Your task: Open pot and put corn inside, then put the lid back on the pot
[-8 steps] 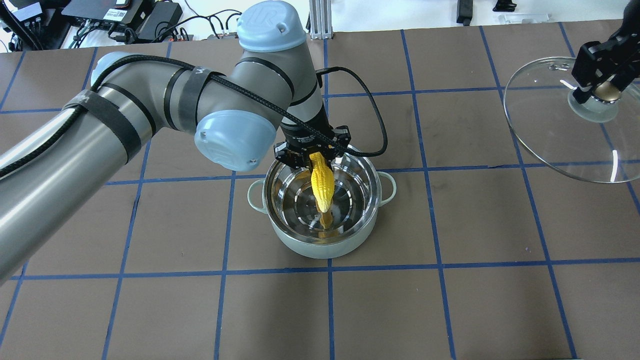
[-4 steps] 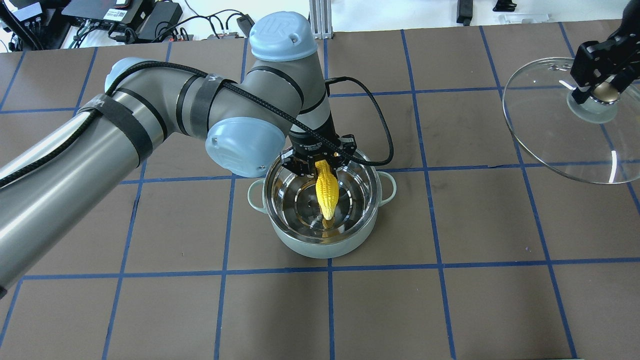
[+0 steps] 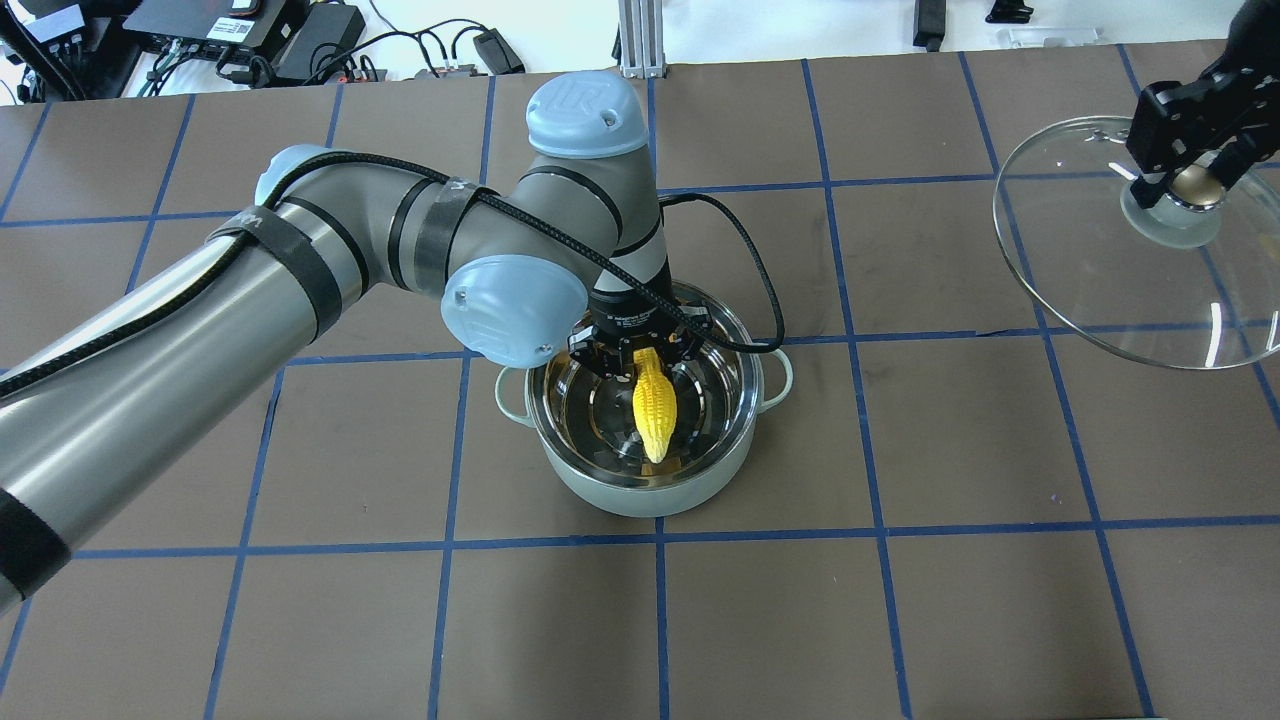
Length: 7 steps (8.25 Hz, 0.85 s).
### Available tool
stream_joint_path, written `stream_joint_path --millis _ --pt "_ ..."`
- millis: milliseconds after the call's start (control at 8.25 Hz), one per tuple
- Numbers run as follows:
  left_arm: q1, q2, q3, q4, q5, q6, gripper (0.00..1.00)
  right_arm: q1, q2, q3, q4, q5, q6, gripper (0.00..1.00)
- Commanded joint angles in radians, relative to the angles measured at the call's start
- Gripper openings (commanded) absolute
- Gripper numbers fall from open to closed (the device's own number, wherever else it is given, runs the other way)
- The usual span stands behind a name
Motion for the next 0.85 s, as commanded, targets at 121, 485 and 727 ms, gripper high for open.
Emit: stream_joint_path --millis 121,485,727 --pt "0.000 -0.022 0.002 0.006 0.000 0.000 1.00 0.002 -0.001 0.000 0.000 0.000 0.000 0.00" --pt "0.004 0.007 0.005 -0.021 0.004 0.001 1.00 0.002 -0.001 0.000 0.000 0.002 0.005 0.00" --pt "0.018 0.046 0.024 -0.113 0.007 0.011 1.00 0.021 -0.002 0.000 -0.002 0.000 0.031 0.00"
